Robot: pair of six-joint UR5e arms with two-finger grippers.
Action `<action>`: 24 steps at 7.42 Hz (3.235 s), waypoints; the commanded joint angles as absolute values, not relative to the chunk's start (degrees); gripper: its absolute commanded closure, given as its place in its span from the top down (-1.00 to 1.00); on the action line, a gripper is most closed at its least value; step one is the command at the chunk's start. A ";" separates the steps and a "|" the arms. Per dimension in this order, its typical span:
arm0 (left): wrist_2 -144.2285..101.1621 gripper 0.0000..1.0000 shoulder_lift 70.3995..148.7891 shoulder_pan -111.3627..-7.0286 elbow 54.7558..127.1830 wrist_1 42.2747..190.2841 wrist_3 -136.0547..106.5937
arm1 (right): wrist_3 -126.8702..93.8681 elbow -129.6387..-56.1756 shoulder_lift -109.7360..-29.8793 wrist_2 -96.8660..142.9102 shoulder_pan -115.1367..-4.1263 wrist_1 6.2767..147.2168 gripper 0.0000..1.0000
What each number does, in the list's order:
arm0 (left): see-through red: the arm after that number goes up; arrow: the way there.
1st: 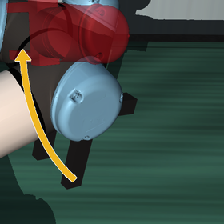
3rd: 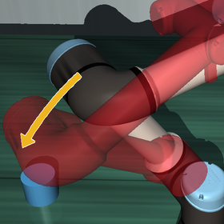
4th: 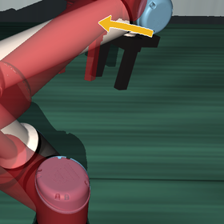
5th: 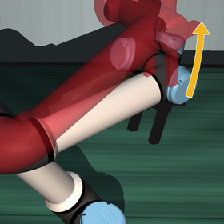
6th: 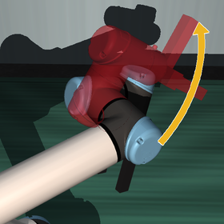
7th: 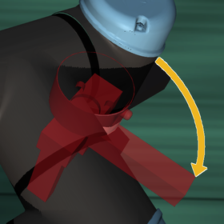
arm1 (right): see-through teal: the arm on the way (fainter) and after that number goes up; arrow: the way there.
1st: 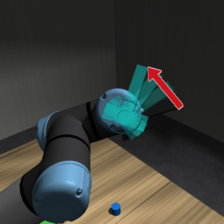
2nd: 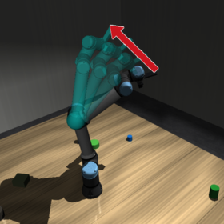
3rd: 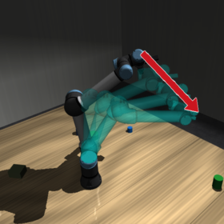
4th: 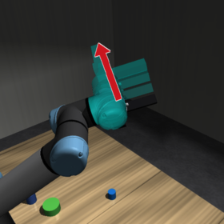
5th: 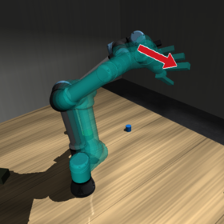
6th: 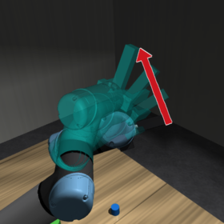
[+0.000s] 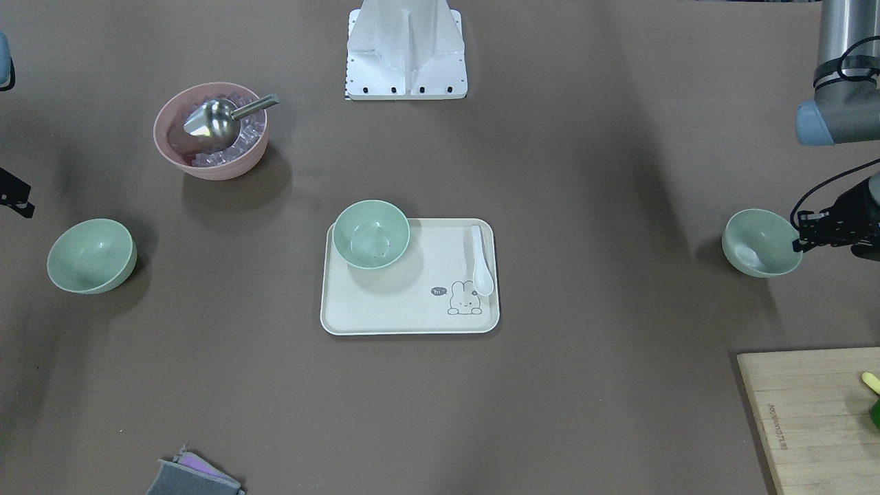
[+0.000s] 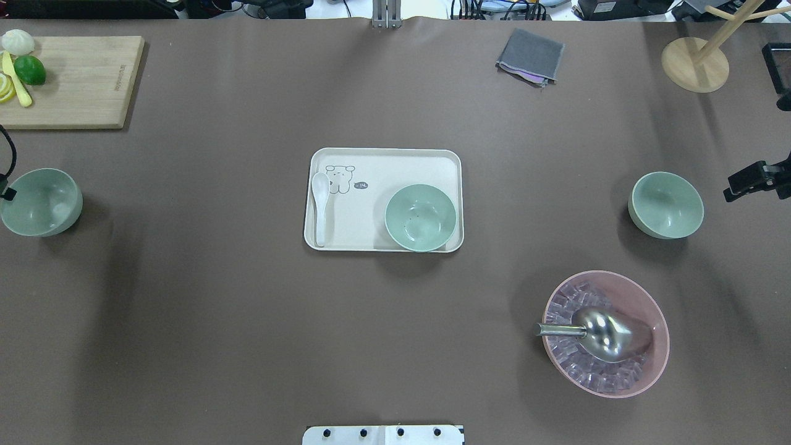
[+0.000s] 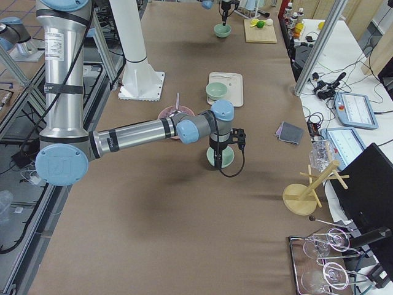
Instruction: Stack green bowls together
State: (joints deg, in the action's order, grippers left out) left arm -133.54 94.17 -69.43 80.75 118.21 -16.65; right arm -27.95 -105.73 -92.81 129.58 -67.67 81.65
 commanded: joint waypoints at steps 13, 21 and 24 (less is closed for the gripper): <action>-118.22 -1.00 143.49 -34.73 83.81 90.87 -85.24 | -28.04 -105.47 -92.37 129.64 -67.59 81.74 0.99; -116.19 -1.00 144.05 -32.26 79.72 92.90 -85.61 | -28.04 -105.56 -92.29 129.64 -67.59 81.74 0.99; -116.19 -1.00 142.82 -32.26 79.54 95.45 -85.61 | -28.04 -105.64 -92.29 129.64 -67.59 81.74 0.99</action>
State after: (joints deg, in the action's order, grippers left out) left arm -116.19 143.14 -32.26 79.64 94.68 -85.60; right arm -28.04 -105.62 -92.29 129.64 -67.59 81.74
